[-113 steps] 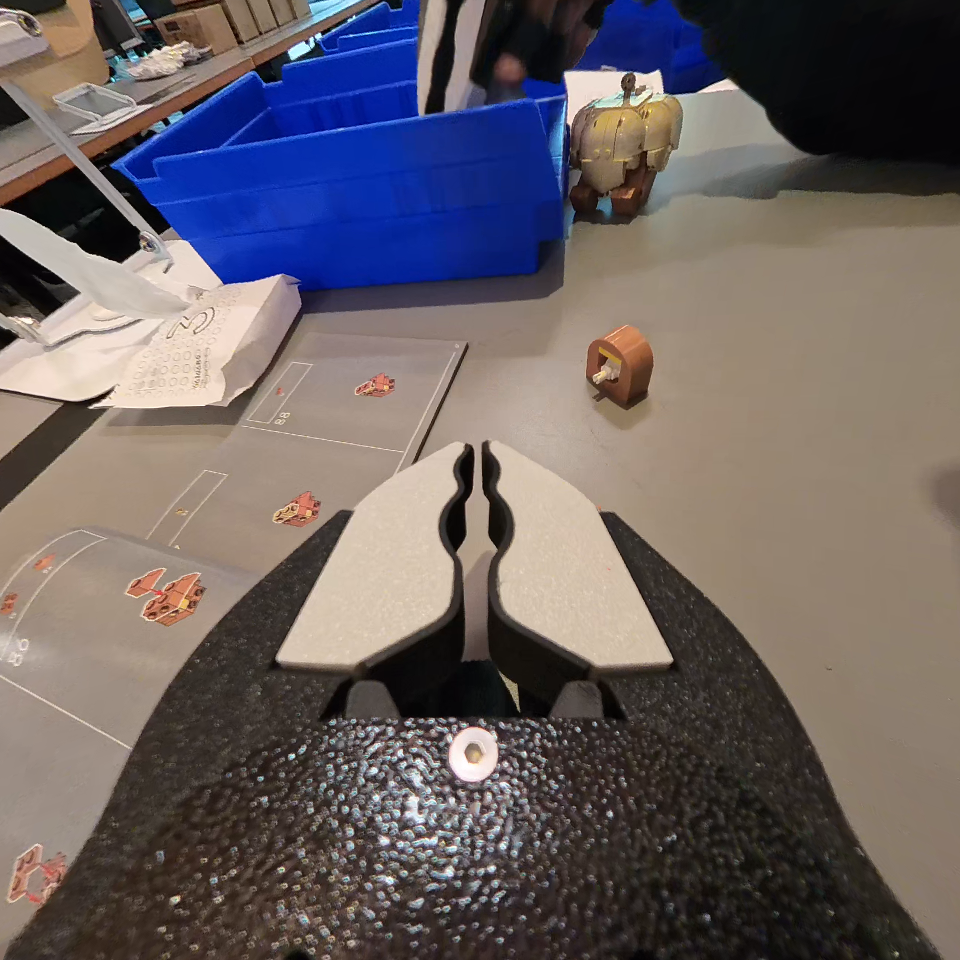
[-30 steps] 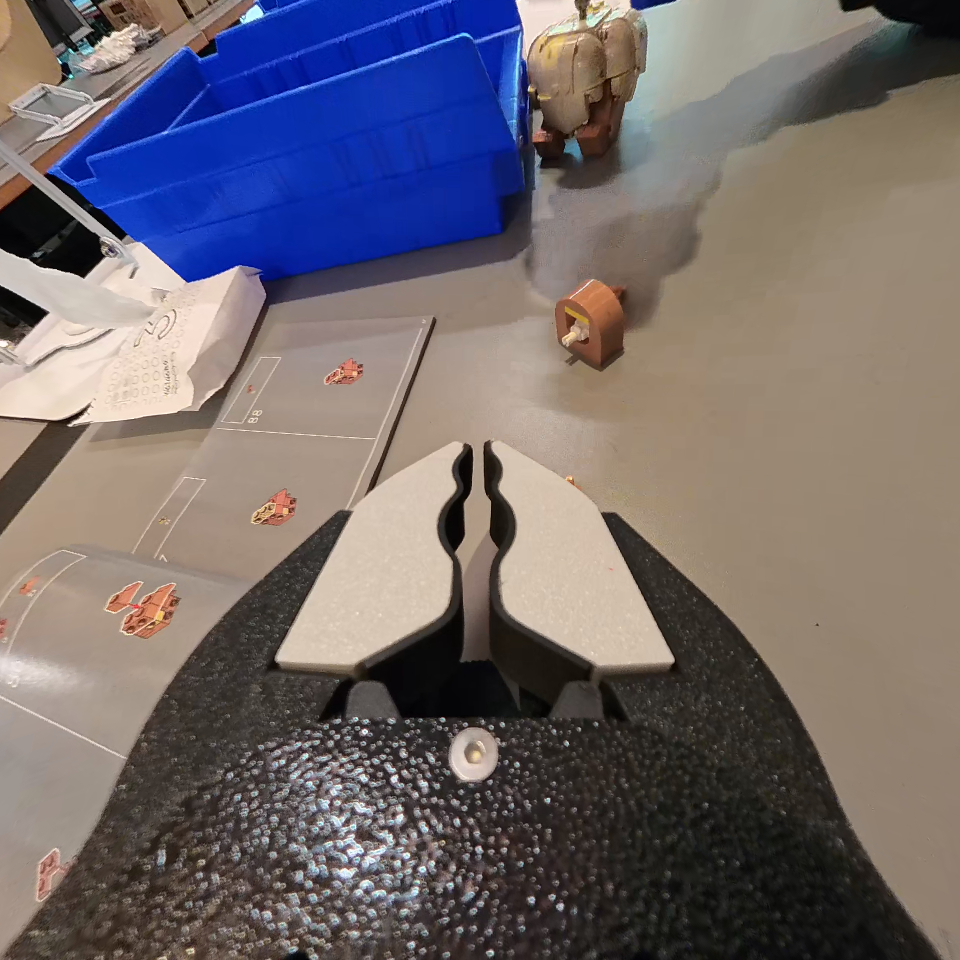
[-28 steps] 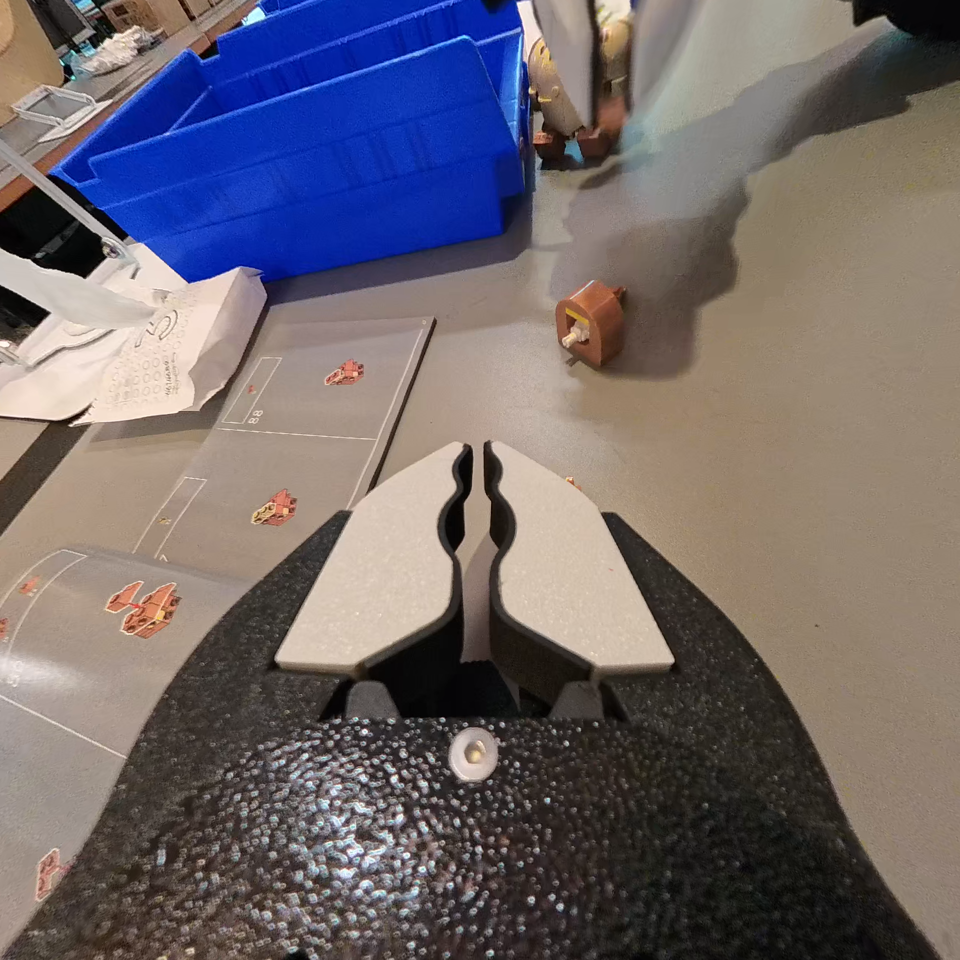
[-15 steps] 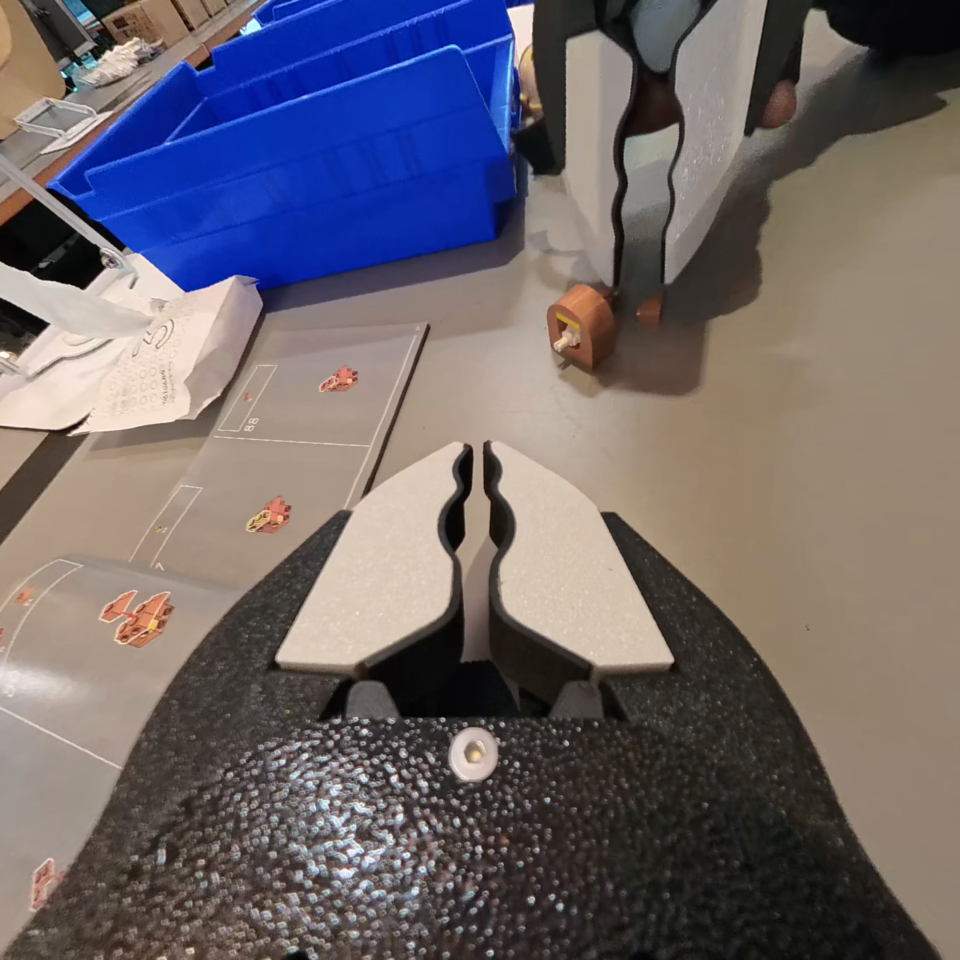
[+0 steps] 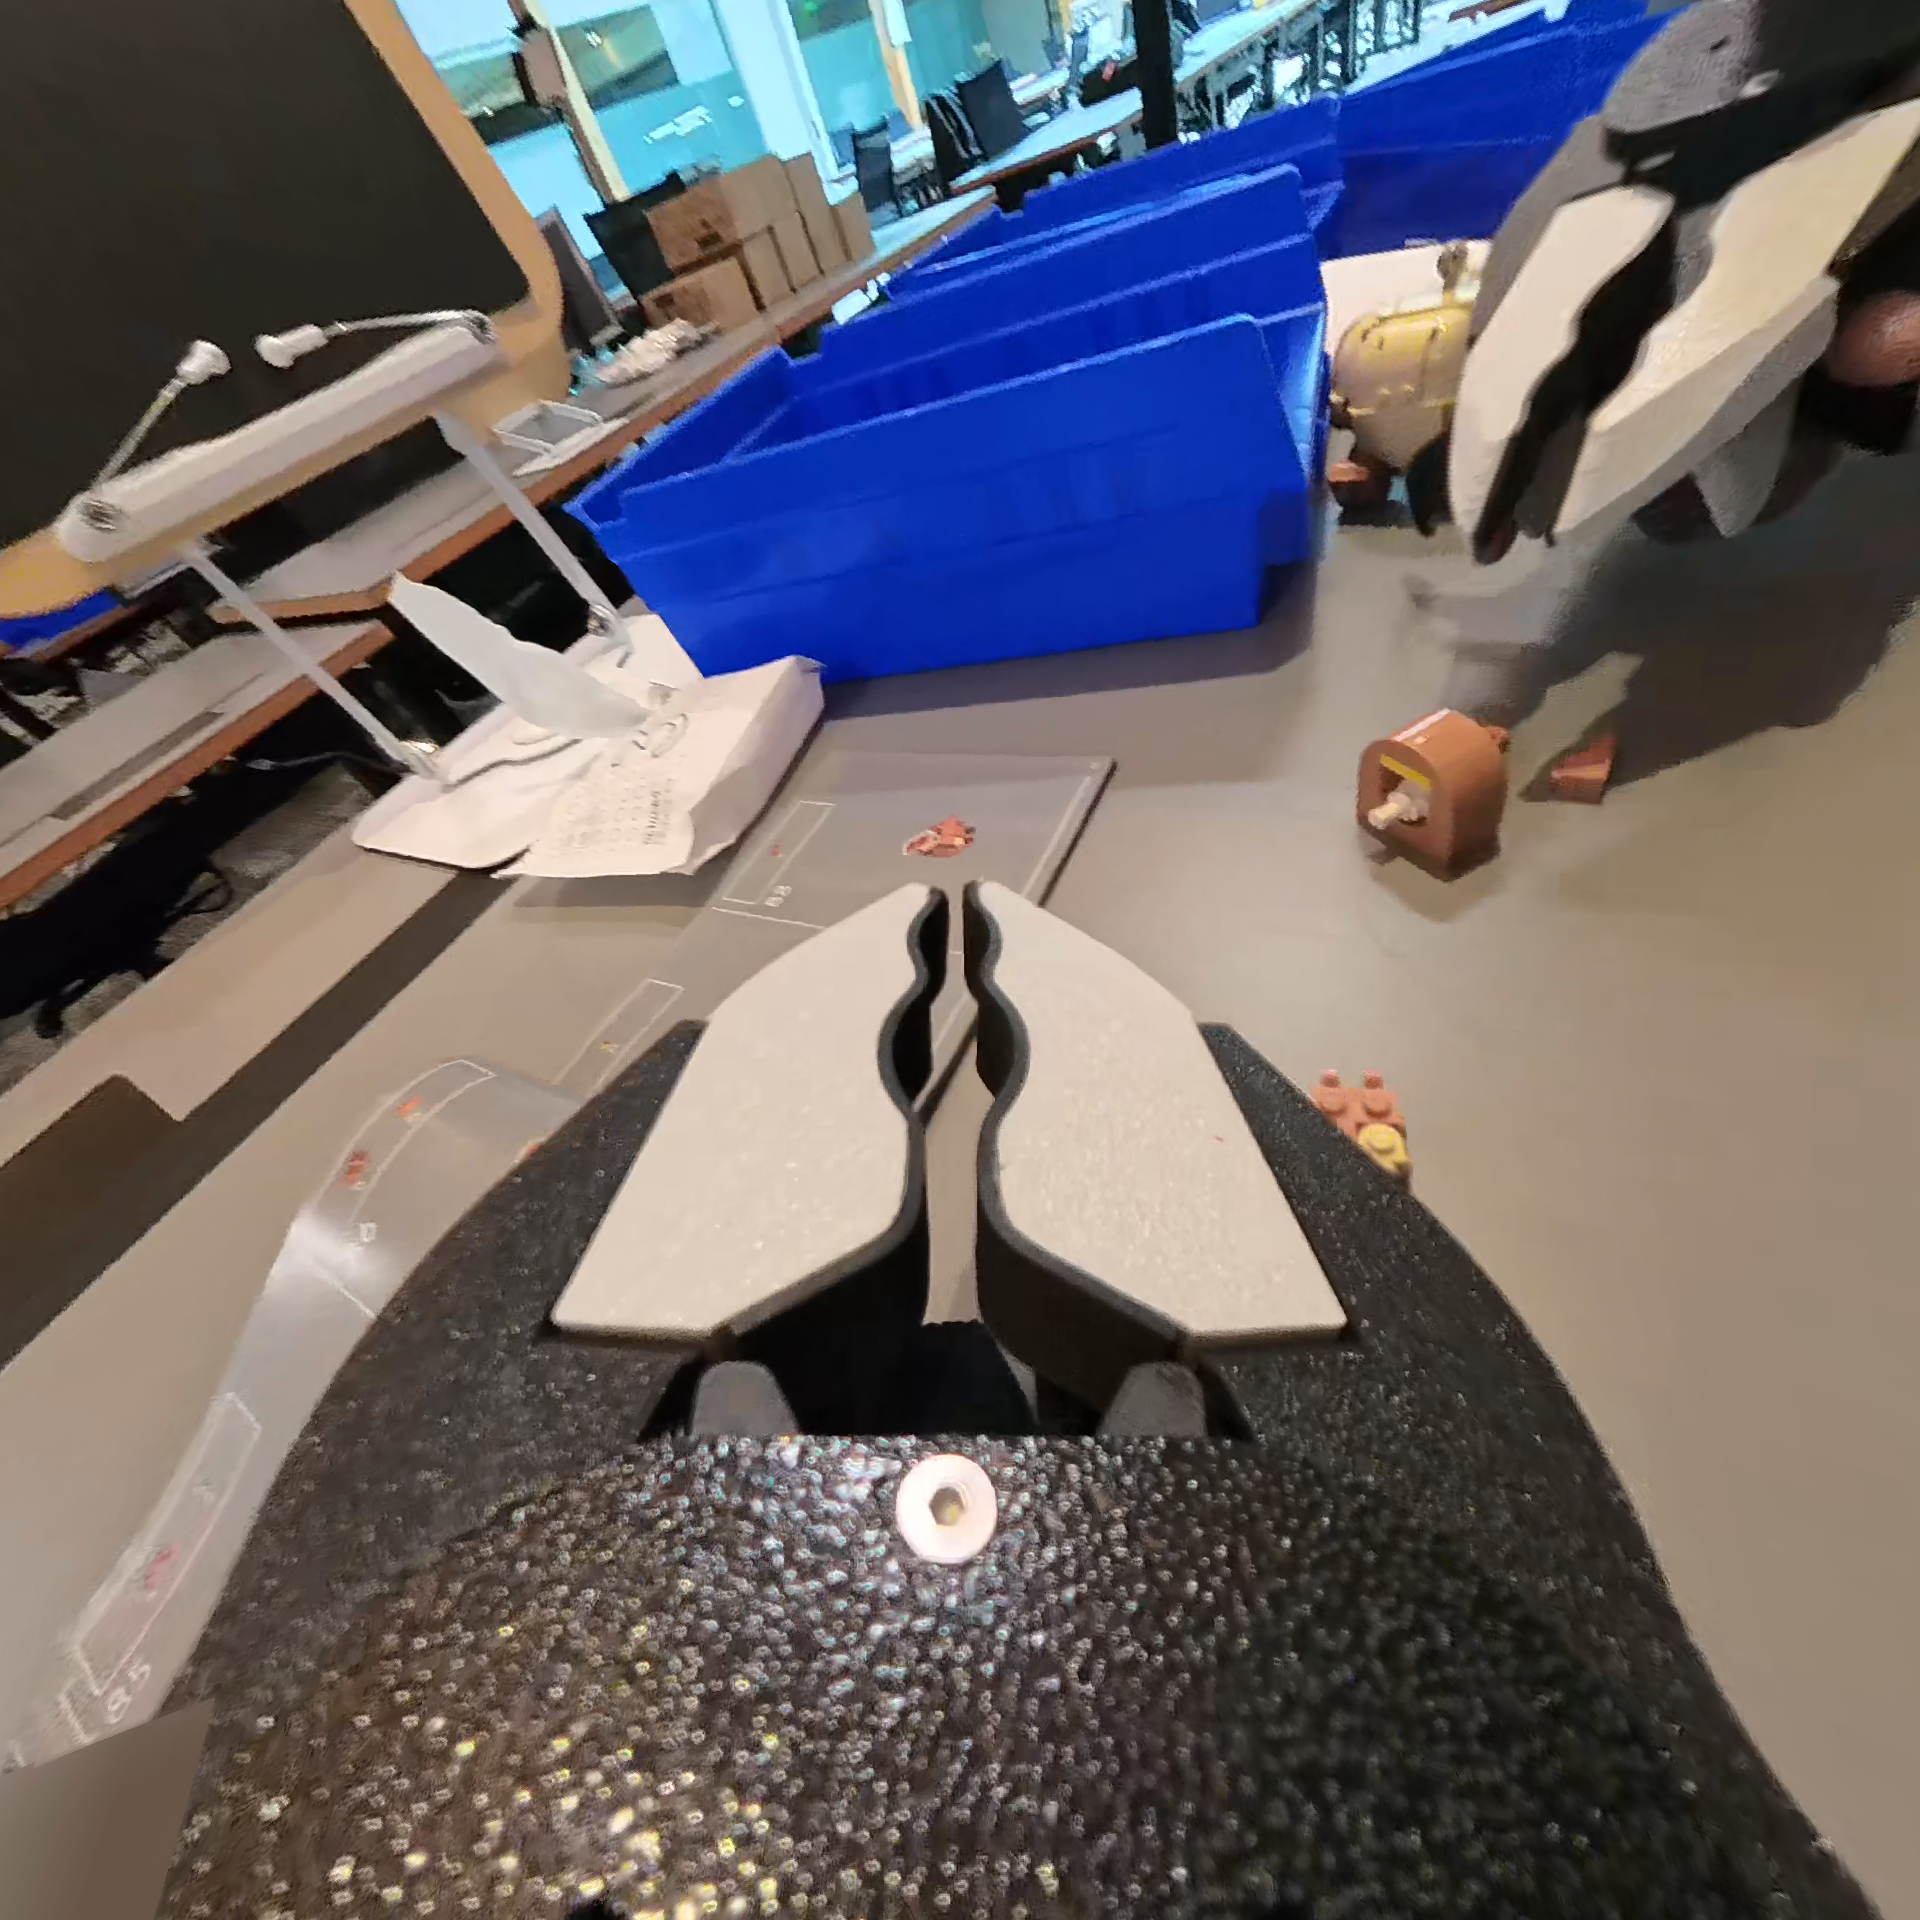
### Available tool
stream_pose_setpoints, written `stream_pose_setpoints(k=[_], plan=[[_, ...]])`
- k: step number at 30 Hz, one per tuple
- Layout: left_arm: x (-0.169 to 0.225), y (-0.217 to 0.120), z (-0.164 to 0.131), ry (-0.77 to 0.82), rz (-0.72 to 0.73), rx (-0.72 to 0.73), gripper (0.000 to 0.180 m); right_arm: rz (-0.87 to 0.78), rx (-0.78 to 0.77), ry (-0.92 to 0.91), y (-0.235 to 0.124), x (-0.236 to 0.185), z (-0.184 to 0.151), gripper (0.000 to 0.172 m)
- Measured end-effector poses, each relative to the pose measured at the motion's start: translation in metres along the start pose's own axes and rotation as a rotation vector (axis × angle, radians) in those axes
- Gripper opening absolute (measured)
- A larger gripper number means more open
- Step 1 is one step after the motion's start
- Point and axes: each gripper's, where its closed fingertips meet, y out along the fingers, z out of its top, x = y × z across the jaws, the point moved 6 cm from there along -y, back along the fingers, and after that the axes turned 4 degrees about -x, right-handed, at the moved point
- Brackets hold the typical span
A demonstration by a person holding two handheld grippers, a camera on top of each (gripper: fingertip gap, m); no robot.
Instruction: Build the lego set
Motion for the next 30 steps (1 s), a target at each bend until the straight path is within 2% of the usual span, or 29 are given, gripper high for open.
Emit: stream_pose_setpoints(k=[5,10,21,30], plan=[[0.002,0.004,0.008,-0.006,0.03,0.067,0.001,-0.011,0.202,0.019,-0.028,0.005,-0.001,0.01],[0.005,0.009,0.019,-0.082,0.041,0.14,0.0,0.016,0.286,0.033,-0.046,0.008,-0.003,0.01],[0.009,0.015,0.016,-0.052,0.056,0.074,0.001,0.073,0.307,0.118,-0.054,0.016,-0.006,0.011],[0.007,0.009,0.014,-0.076,0.061,0.07,0.001,0.076,0.289,0.098,-0.052,0.013,-0.006,0.011]])
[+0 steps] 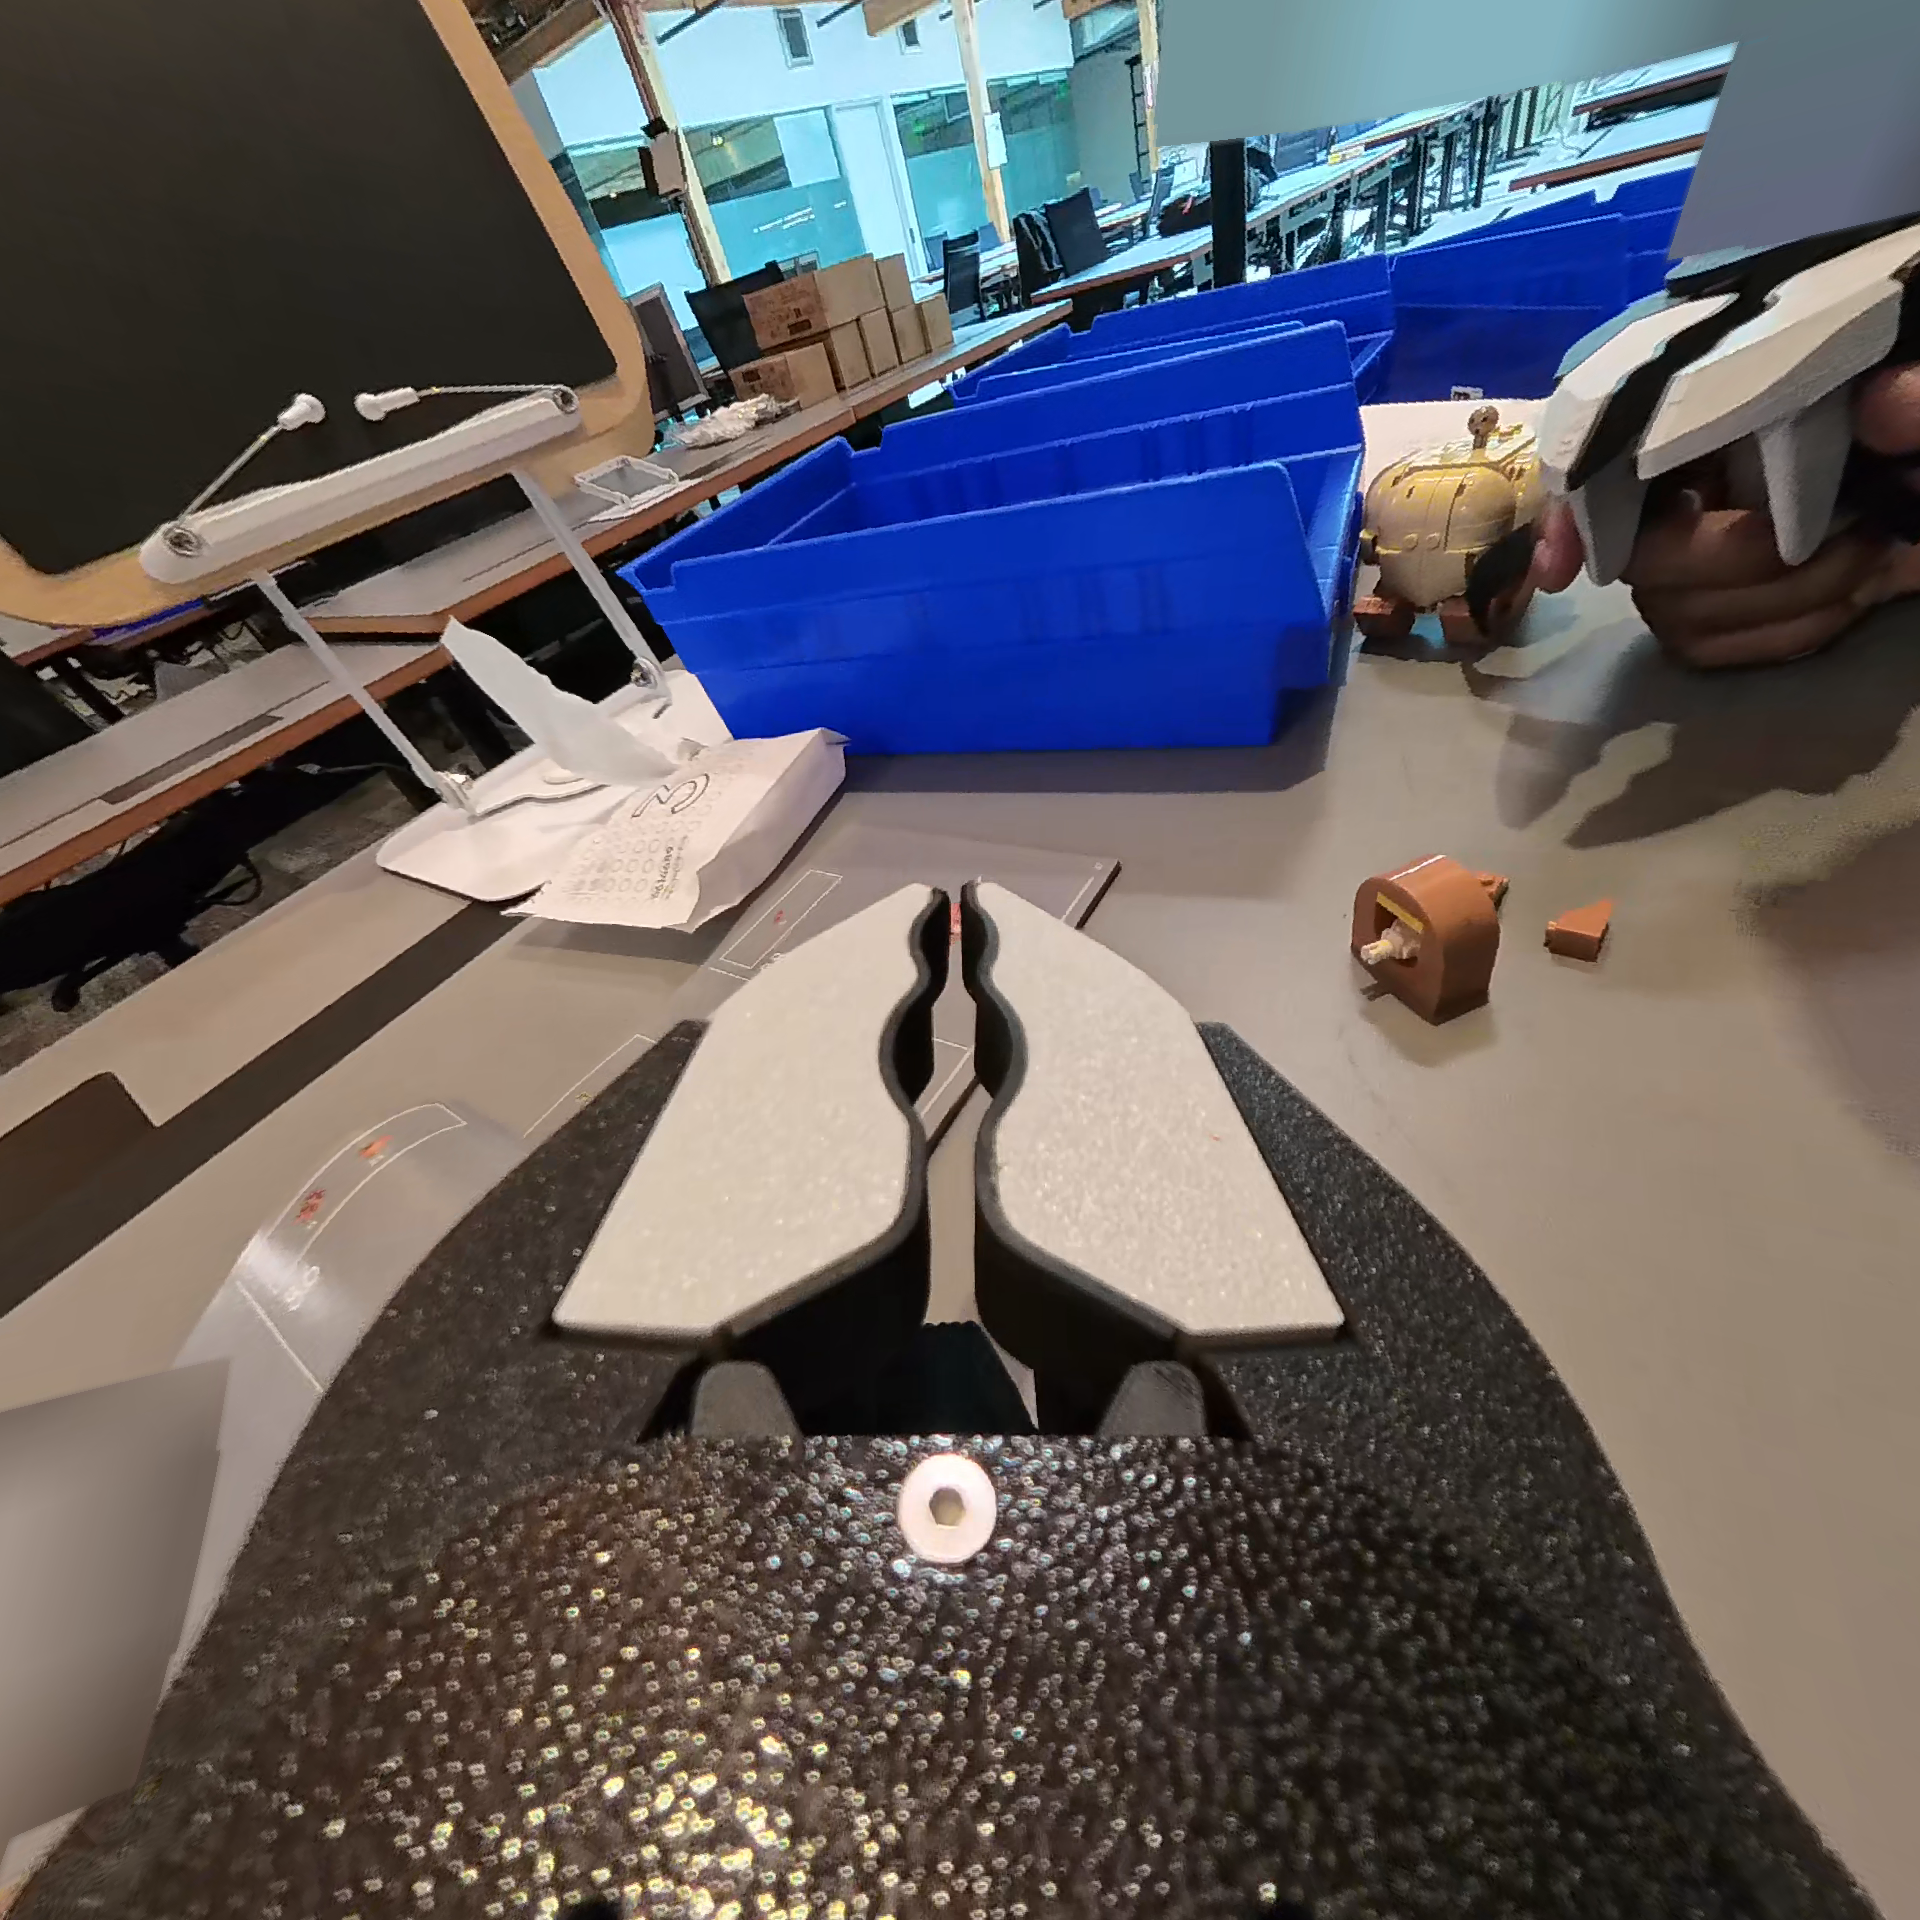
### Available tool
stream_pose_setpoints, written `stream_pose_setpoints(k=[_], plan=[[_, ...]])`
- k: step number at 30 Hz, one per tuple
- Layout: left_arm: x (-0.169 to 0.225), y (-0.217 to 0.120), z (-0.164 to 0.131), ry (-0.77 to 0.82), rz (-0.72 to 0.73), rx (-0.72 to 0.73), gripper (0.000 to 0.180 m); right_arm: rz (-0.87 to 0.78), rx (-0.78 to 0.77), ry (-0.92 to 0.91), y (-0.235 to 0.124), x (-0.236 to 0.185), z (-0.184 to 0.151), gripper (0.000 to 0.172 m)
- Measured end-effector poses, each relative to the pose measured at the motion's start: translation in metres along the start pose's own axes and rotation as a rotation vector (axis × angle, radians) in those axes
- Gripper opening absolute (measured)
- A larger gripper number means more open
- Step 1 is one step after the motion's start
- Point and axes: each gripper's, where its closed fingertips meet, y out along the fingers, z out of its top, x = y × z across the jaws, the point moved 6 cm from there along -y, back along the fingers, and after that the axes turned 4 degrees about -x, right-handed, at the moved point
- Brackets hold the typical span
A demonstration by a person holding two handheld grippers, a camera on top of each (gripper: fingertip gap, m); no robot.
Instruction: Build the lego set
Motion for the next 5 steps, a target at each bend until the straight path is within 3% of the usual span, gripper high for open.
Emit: stream_pose_setpoints(k=[5], plan=[[0.0037,-0.0026,0.0024,-0.028,-0.031,0.02,0.001,0.002,-0.011,-0.007,0.0012,-0.0008,-0.0006,0.01]])
